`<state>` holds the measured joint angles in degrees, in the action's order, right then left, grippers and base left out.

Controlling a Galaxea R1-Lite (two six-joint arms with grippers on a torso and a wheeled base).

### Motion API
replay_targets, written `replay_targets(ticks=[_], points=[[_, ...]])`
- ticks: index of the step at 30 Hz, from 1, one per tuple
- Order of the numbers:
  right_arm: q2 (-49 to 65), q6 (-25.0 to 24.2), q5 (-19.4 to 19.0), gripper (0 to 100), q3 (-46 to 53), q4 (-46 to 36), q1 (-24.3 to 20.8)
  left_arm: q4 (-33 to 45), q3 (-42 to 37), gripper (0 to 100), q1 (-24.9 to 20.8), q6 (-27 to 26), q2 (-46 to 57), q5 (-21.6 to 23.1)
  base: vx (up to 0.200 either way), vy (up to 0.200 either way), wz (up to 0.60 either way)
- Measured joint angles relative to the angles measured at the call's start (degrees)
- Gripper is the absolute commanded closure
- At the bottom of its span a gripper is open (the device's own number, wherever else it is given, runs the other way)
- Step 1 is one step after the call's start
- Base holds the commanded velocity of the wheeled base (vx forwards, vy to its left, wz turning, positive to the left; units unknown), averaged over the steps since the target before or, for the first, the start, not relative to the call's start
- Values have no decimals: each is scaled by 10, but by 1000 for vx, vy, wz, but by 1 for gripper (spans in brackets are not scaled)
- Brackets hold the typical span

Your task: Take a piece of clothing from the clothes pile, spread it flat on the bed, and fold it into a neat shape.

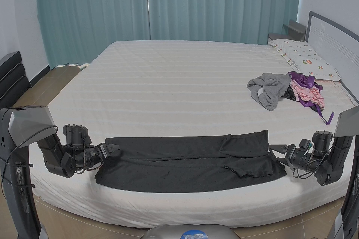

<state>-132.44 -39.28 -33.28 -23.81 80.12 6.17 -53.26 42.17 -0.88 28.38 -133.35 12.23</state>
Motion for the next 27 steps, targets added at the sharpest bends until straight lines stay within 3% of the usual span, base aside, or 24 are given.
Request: replay_targets(ticks=[17,18,27], points=[[-3,1,0,0,0,-1,-1,-93,-27,0,-6,-19,-28,5,0,0,0],[-3,1,0,0,-1,-1,-1,-94,-28,100,-7,-18,-29,5,0,0,0],[-3,1,0,0,-1,-1,-1,-102,-36,100,-14,-15,-33,5,0,0,0]])
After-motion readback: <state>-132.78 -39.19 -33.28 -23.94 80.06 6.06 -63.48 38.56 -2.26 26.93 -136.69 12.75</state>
